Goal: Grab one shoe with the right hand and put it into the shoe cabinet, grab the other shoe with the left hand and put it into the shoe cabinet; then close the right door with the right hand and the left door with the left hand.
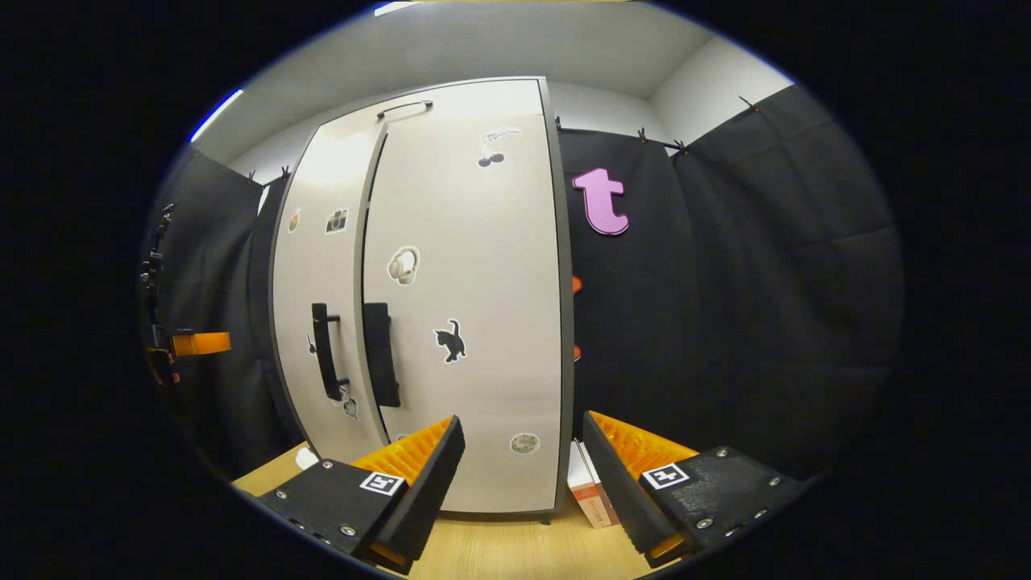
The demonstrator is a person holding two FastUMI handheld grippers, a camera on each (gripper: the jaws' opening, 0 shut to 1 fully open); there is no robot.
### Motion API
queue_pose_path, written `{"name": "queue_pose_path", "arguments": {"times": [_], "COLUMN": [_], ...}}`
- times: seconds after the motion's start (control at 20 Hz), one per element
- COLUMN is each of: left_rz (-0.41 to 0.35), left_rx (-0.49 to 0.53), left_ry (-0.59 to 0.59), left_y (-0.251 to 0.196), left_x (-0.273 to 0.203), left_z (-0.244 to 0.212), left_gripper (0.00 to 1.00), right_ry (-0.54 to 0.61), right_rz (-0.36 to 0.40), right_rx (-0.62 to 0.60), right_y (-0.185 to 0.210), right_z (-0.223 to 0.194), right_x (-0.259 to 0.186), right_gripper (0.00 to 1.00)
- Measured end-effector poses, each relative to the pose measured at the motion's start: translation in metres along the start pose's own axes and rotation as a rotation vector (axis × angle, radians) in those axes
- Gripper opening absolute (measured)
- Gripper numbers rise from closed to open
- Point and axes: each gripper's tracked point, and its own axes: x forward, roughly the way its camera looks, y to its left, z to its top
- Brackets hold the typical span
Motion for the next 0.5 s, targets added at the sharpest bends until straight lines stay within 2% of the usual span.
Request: {"name": "queue_pose_path", "arguments": {"times": [0.25, 0.5], "left_rz": [0.087, 0.189], "left_rx": [-0.020, -0.043], "left_ry": [-0.052, -0.108], "left_y": [0.065, 0.127], "left_x": [-0.050, -0.092], "left_z": [0.037, 0.060], "left_gripper": [0.96, 0.96], "right_ry": [-0.071, -0.107], "right_rz": [-0.001, 0.004], "right_rx": [-0.045, -0.063], "right_y": [0.004, 0.008], "right_z": [0.046, 0.069], "right_x": [-0.026, -0.048], "right_gripper": [0.92, 0.92]}}
